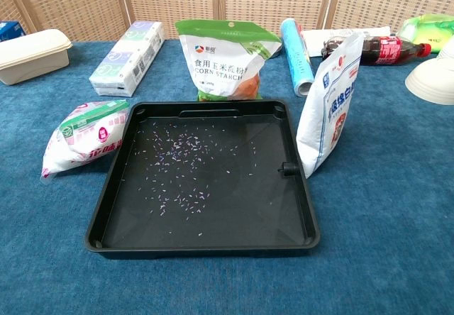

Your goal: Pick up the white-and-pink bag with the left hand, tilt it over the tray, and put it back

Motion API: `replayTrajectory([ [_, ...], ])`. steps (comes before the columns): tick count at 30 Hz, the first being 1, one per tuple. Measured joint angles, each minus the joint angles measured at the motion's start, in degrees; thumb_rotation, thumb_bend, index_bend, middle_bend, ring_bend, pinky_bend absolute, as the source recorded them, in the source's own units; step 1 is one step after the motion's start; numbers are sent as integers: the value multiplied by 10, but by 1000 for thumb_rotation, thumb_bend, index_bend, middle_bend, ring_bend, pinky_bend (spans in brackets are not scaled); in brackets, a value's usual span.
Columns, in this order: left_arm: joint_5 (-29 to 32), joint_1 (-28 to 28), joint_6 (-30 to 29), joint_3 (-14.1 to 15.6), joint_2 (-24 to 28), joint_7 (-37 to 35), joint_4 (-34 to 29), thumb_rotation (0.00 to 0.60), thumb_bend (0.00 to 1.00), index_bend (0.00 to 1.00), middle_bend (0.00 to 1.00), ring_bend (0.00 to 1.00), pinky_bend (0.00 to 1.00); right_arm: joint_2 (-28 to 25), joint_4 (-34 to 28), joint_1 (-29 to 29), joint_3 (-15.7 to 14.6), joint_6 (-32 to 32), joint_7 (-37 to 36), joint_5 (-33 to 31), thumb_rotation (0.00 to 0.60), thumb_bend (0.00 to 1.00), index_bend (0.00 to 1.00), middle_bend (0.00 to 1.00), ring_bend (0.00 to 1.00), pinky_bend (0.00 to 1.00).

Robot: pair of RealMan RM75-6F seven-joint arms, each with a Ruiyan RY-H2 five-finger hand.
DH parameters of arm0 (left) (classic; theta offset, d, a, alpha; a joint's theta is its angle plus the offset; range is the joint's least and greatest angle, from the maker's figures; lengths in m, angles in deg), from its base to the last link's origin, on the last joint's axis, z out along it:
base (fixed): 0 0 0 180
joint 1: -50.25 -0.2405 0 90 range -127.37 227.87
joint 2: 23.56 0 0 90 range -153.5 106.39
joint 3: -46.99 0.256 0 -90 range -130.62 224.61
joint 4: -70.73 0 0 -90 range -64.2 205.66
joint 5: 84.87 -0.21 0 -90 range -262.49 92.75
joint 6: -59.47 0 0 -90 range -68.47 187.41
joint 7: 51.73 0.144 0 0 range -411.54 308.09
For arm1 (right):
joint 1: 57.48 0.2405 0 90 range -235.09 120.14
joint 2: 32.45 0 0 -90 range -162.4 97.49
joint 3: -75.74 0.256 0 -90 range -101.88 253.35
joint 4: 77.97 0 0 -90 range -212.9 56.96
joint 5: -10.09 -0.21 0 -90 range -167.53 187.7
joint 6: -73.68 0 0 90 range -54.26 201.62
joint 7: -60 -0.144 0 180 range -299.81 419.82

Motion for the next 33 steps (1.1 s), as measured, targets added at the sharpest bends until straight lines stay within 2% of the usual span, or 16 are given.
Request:
replayTrajectory([
  [7, -1, 2, 7, 1, -3, -9, 4, 600, 0, 243, 22, 9, 34, -2, -2, 0, -1, 1, -3, 0, 600, 0, 0, 37, 77, 100],
  [12, -5, 8, 11, -2, -27, -28, 21, 600, 0, 244, 23, 9, 48, -6, -5, -1, 1, 0, -9, 0, 600, 0, 0, 37, 77, 99],
  [17, -4, 20, 26, -7, -87, -51, 60, 600, 0, 243, 23, 15, 56, -9, -7, -2, 0, 0, -14, 0, 600, 0, 0, 37, 77, 99],
  [26, 6, 54, 51, -32, -213, -21, 127, 600, 0, 243, 23, 20, 56, -14, -11, -2, -1, 3, -22, 1, 600, 0, 0, 37, 77, 100],
  [29, 16, 66, 70, -38, -234, -7, 134, 600, 0, 235, 23, 20, 56, -17, -11, -2, 0, 1, -26, 0, 600, 0, 0, 37, 77, 99],
  [32, 26, 74, 87, -41, -240, 17, 130, 600, 0, 164, 13, 20, 56, -20, -12, -3, 1, 1, -32, -2, 600, 0, 0, 37, 77, 99],
  [33, 29, 76, 93, -41, -242, 23, 128, 600, 0, 112, 7, 20, 56, -21, -12, -3, 1, 1, -34, -2, 600, 0, 0, 37, 77, 99],
])
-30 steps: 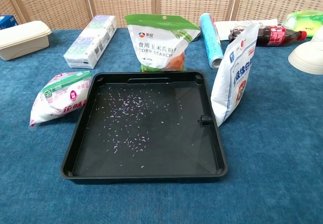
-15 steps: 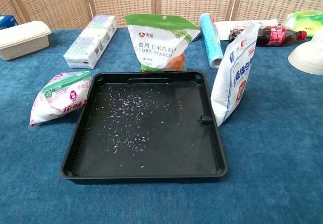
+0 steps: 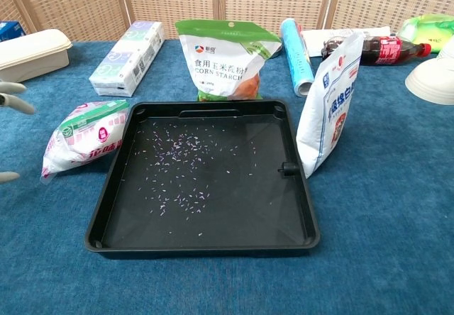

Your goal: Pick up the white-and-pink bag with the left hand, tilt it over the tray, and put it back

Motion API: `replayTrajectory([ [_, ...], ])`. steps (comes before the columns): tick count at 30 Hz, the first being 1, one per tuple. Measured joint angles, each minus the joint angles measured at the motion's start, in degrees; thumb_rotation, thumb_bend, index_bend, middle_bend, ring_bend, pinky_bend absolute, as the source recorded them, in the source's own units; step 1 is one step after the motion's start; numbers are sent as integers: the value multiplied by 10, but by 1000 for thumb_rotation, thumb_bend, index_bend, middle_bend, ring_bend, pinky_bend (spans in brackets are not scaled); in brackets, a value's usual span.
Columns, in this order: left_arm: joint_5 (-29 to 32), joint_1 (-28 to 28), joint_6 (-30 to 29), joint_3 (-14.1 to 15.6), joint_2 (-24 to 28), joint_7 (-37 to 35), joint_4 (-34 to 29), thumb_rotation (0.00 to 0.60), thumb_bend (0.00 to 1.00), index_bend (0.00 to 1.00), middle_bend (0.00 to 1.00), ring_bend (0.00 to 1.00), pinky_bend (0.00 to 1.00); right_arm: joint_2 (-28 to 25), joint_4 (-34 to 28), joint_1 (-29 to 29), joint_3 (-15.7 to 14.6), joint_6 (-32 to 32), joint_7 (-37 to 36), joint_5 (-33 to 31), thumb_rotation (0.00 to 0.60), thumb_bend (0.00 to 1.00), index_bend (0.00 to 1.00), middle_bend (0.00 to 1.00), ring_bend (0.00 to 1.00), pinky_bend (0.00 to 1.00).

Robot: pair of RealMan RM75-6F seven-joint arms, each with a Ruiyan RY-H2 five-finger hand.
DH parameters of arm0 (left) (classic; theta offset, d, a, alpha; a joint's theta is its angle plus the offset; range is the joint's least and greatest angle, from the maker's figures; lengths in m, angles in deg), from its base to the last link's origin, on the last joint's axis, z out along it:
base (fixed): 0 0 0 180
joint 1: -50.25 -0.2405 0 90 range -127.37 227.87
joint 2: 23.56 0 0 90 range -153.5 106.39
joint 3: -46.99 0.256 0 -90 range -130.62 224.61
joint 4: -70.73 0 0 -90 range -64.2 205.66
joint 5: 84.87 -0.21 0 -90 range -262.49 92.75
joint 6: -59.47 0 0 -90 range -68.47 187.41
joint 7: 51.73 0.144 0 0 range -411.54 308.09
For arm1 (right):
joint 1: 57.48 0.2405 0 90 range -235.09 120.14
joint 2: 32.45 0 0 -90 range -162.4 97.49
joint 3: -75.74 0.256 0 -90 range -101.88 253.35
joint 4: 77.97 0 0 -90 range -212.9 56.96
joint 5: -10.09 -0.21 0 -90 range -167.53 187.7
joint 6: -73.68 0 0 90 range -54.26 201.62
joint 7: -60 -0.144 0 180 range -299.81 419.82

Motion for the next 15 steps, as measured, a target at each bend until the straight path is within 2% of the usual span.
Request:
replayTrajectory([
  [3, 15, 7, 22, -1, -6, 14, -7, 600, 0, 18, 0, 20, 56, -3, -1, 0, 0, -1, -4, 0, 600, 0, 0, 37, 77, 99],
  [5, 24, 11, 35, -1, -8, 24, -14, 600, 0, 2, 0, 20, 56, -4, -2, -1, 0, -1, -5, 0, 600, 0, 0, 37, 77, 100],
  [13, 44, 23, 56, -2, -16, 59, -36, 600, 0, 4, 0, 20, 56, -5, -2, 0, 1, 1, -6, -1, 600, 0, 0, 37, 77, 99],
  [15, 46, 27, 55, -5, -22, 62, -40, 600, 0, 35, 0, 20, 67, -4, -2, 0, 0, 1, -5, -1, 600, 0, 0, 37, 77, 99],
])
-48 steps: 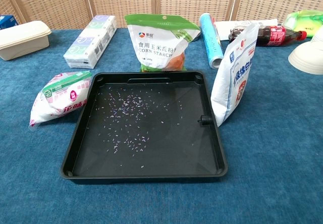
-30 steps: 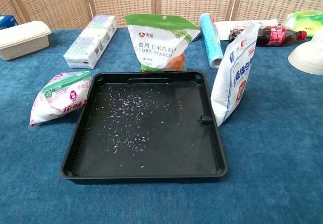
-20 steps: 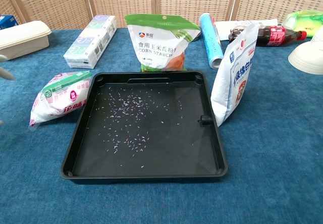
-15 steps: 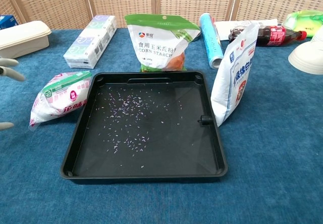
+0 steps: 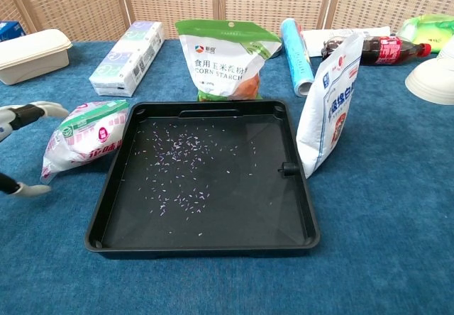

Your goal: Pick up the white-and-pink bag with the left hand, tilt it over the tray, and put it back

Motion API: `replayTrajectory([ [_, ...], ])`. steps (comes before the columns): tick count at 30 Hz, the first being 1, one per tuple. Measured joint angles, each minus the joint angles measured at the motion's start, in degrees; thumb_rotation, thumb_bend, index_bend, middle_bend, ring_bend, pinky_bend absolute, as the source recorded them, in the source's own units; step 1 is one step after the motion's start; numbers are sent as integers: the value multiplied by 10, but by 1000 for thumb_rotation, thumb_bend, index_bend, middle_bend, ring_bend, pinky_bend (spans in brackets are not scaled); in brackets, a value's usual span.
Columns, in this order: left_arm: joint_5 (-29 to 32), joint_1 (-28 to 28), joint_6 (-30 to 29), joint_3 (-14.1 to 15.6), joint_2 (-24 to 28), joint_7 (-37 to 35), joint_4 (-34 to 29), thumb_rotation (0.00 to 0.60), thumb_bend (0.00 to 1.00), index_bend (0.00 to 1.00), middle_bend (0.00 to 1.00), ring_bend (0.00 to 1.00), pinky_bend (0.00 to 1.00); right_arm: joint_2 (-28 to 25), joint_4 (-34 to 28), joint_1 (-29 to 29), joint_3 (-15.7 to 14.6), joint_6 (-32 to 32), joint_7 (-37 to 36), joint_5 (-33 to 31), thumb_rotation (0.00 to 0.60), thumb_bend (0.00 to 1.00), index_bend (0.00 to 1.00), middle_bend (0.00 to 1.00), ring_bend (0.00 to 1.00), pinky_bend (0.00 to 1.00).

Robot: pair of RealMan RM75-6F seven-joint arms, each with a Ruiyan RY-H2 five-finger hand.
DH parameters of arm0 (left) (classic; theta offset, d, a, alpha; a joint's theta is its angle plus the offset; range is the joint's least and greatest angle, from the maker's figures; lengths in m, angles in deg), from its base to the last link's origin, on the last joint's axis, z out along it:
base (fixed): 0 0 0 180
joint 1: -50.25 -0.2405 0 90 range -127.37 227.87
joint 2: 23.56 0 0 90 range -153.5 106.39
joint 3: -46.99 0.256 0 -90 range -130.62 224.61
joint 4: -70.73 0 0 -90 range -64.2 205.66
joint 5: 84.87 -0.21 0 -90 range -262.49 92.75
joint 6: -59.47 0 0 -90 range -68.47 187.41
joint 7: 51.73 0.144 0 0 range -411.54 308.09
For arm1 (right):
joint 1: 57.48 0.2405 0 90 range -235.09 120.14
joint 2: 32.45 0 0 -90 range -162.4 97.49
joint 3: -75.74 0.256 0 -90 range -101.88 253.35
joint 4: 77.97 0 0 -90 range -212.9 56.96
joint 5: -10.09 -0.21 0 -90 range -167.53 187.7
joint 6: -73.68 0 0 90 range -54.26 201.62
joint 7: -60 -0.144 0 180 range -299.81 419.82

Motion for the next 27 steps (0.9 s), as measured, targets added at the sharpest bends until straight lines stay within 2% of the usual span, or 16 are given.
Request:
replayTrajectory([
  [7, 15, 8, 0, -10, -17, 23, -3, 600, 7, 145, 23, 48, 123, 0, 1, 1, 1, 2, 0, -3, 600, 0, 0, 37, 77, 99],
  [10, 21, 12, 0, -16, -31, 26, 4, 600, 37, 235, 103, 127, 158, 0, 1, 1, 1, 3, -1, -4, 600, 0, 0, 37, 77, 99],
  [12, 22, 14, -4, -18, -41, 30, 10, 600, 70, 330, 193, 219, 221, 0, 1, 1, 2, 4, -2, -5, 600, 0, 0, 37, 77, 99],
  [16, 22, 15, -17, -22, -56, 40, 18, 600, 119, 433, 294, 298, 296, 0, 2, 2, 2, 6, -1, -6, 600, 0, 0, 37, 77, 99],
  [18, 22, 16, -20, -23, -62, 50, 21, 600, 175, 491, 352, 347, 342, 0, 1, 2, 1, 6, -2, -5, 600, 0, 0, 37, 77, 99],
  [21, 26, 16, -24, -23, -72, 68, 26, 600, 252, 542, 408, 401, 412, -1, 1, 2, 1, 6, -3, -5, 600, 0, 0, 37, 77, 99],
  [27, 25, 16, -41, -25, -83, 77, 39, 600, 273, 577, 444, 424, 438, -3, 0, 2, 1, 6, -5, -5, 600, 0, 0, 37, 77, 99],
])
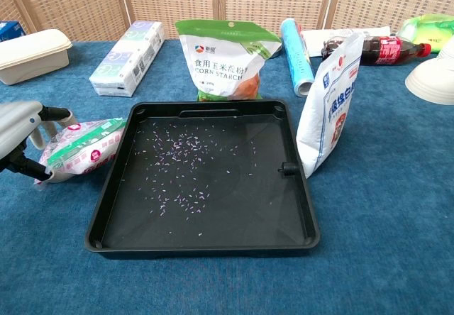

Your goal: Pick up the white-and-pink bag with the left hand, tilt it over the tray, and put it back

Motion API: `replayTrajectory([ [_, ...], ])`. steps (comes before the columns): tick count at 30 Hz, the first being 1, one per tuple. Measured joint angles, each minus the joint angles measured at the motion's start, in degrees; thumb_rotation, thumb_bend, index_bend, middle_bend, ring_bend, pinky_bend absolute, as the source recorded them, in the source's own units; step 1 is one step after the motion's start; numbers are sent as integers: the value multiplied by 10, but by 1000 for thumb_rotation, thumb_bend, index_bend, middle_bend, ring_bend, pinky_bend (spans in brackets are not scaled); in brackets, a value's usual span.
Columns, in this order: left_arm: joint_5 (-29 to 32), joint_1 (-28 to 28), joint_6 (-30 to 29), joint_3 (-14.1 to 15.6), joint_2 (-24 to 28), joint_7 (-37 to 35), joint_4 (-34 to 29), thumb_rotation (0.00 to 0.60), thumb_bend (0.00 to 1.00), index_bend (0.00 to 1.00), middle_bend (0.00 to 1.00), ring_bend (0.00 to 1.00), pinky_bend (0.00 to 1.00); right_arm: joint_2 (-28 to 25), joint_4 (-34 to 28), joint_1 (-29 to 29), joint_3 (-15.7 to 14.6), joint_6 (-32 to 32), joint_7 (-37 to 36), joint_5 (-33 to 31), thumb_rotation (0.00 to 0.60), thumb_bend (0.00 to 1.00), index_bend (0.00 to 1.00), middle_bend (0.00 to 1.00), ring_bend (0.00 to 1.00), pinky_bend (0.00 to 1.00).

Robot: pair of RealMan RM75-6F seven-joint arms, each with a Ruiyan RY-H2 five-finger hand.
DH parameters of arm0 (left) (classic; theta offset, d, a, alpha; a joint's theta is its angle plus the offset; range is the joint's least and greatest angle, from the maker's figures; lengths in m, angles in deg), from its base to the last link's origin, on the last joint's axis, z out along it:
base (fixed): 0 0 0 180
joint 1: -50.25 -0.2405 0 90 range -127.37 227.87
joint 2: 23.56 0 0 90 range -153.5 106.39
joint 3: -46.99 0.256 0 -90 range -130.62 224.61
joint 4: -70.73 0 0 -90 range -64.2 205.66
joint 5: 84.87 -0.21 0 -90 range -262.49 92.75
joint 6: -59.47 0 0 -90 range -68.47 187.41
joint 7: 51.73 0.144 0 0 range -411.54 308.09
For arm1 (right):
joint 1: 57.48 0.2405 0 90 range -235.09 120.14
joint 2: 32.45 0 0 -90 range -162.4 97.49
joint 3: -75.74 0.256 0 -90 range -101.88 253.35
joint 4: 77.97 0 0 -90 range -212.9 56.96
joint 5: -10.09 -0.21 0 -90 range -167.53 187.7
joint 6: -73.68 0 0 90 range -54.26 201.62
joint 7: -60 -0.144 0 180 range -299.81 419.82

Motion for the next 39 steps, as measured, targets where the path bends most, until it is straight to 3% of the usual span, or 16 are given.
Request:
replayTrajectory([
  [9, -30, 4, -11, 5, 30, -28, -20, 600, 326, 627, 494, 473, 476, 1, -1, 0, -2, 3, 3, 1, 600, 0, 0, 38, 78, 99],
  [18, -40, 20, 13, -3, 148, -69, -147, 600, 362, 642, 507, 475, 477, 3, -2, 2, -4, 6, 9, 1, 600, 0, 0, 37, 78, 99],
  [22, -45, 42, 64, -3, 215, -94, -193, 600, 377, 664, 520, 475, 477, 5, -3, 2, -5, 7, 13, 2, 600, 0, 0, 38, 78, 99],
  [31, -70, 142, 248, 4, 348, -112, -268, 600, 427, 709, 547, 475, 478, 6, -4, 2, -2, 8, 18, -6, 600, 0, 0, 37, 78, 99],
  [39, -28, 188, 305, 5, 382, 42, -316, 600, 461, 727, 557, 475, 477, 1, -6, 1, 0, 6, 9, -8, 600, 0, 0, 37, 78, 99],
])
